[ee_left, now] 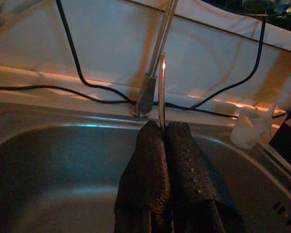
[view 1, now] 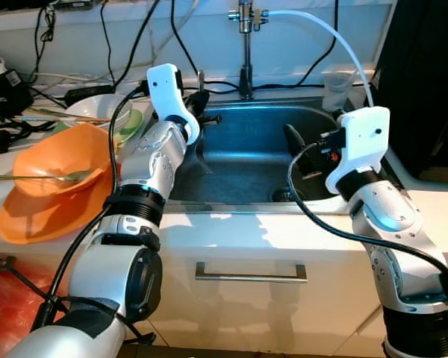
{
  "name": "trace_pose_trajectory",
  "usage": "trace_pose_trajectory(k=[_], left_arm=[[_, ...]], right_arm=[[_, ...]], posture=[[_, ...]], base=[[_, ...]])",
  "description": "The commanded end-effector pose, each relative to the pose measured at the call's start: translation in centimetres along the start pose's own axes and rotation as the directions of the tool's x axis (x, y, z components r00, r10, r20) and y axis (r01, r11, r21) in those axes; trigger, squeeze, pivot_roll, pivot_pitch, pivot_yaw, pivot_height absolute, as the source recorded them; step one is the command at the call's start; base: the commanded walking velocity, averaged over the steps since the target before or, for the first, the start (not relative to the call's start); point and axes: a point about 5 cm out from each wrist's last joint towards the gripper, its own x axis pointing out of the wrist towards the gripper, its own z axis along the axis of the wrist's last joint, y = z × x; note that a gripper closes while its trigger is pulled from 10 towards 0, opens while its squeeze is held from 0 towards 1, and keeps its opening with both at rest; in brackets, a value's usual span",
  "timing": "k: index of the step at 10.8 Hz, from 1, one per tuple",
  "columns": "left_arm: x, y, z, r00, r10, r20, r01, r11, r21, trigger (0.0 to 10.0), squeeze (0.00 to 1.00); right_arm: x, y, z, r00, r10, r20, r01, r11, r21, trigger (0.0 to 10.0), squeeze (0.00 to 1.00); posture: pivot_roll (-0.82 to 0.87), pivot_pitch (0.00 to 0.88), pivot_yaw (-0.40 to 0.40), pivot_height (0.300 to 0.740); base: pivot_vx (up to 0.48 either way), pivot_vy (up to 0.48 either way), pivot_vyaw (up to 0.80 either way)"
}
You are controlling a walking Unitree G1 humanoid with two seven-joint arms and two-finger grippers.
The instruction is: Kitchen organization
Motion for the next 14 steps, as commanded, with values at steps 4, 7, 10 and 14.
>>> trace_pose_trajectory(k=[4, 7, 10, 14], left_arm=[[-0.1, 1.6, -1.0, 0.995, 0.076, -0.070, -0.075, 0.997, 0.025, 10.0, 0.00], [-0.5, 2.4, -3.0, 0.987, 0.091, -0.132, -0.082, 0.994, 0.066, 10.0, 0.00], [-0.5, 1.8, -4.8, 0.977, 0.052, -0.205, -0.022, 0.989, 0.145, 10.0, 0.00], [-0.8, 1.0, -7.0, 0.958, -0.011, -0.287, 0.065, 0.982, 0.179, 10.0, 0.00]], right_arm=[[-0.4, 1.1, -0.4, 0.998, 0.057, -0.042, -0.054, 0.996, 0.065, 10.0, 0.00], [-1.8, 3.0, -1.6, 0.980, 0.161, -0.119, -0.142, 0.977, 0.156, 10.0, 0.00], [-2.9, 4.6, -0.8, 0.948, 0.305, -0.092, -0.271, 0.923, 0.272, 10.0, 0.00], [-3.8, 6.1, 0.4, 0.891, 0.450, -0.062, -0.400, 0.843, 0.359, 10.0, 0.00]], posture=[[-0.13, 0.000, 0.105, 0.740], [-0.14, 0.000, 0.101, 0.740], [-0.15, 0.000, 0.089, 0.740], [-0.15, 0.000, 0.079, 0.740]], base=[[0.000, 0.000, 0.00], [0.000, 0.000, 0.00], [0.000, 0.000, 0.00], [0.000, 0.000, 0.00]])
